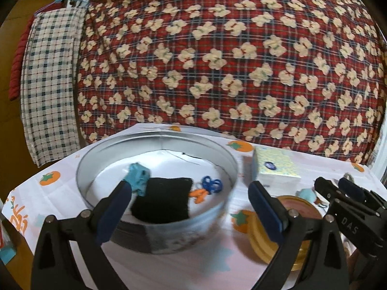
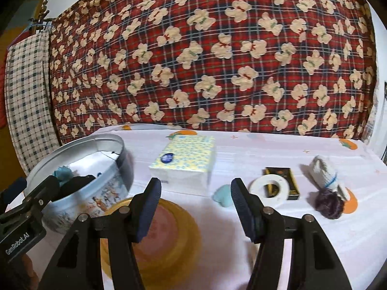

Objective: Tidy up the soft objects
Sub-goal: 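Withdraw both tools from the tin toward the remaining items, then grasp the purple scrunchie with the right tool while the left tool grasps the pink towel, then carry the scrunchie and pink towel over the silver tin with both tools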

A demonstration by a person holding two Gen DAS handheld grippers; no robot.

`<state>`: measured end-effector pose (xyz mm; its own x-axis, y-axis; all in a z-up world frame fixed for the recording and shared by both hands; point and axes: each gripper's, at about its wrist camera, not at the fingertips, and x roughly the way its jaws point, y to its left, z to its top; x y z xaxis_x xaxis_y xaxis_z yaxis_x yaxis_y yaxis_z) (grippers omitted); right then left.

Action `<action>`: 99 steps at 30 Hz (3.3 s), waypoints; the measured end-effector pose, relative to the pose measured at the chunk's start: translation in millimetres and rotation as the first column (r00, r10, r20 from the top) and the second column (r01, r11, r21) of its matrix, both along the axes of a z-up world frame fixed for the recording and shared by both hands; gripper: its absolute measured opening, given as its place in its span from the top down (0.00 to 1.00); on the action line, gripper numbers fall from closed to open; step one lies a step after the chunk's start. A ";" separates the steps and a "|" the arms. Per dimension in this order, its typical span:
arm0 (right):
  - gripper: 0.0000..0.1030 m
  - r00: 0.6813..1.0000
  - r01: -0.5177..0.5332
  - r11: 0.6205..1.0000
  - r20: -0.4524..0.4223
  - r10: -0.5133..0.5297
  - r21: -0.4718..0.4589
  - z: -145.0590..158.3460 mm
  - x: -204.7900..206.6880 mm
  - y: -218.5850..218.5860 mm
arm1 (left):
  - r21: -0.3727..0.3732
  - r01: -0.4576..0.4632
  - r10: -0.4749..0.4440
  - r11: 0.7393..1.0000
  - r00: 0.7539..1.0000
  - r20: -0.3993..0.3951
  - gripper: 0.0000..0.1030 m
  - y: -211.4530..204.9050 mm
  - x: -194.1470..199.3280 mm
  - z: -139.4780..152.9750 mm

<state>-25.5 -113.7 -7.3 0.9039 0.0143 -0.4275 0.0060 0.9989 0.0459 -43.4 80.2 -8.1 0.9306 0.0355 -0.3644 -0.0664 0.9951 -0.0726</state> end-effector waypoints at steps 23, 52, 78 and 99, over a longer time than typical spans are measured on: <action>0.39 0.984 0.177 0.984 -0.013 -0.177 -0.007 0.6 -37.3 -118.8 | 0.018 0.281 -0.279 0.960 0.957 -0.081 0.05 -127.5 -16.0 -2.9; 0.40 0.953 0.262 0.956 -0.194 -0.234 0.131 -17.8 -45.2 -238.3 | -0.068 0.566 -0.532 0.821 0.718 -0.449 0.78 -249.0 -4.1 -45.1; 0.67 0.950 0.173 0.972 -0.286 -0.122 0.161 -29.7 19.7 -203.6 | -0.211 0.550 -0.586 0.808 0.788 -0.191 0.87 -182.9 -16.0 -10.5; 0.66 1.000 -0.016 0.995 0.014 0.015 0.095 45.8 -56.1 -52.1 | -0.189 0.414 -0.435 0.891 0.897 -0.086 0.87 -75.9 -2.4 20.6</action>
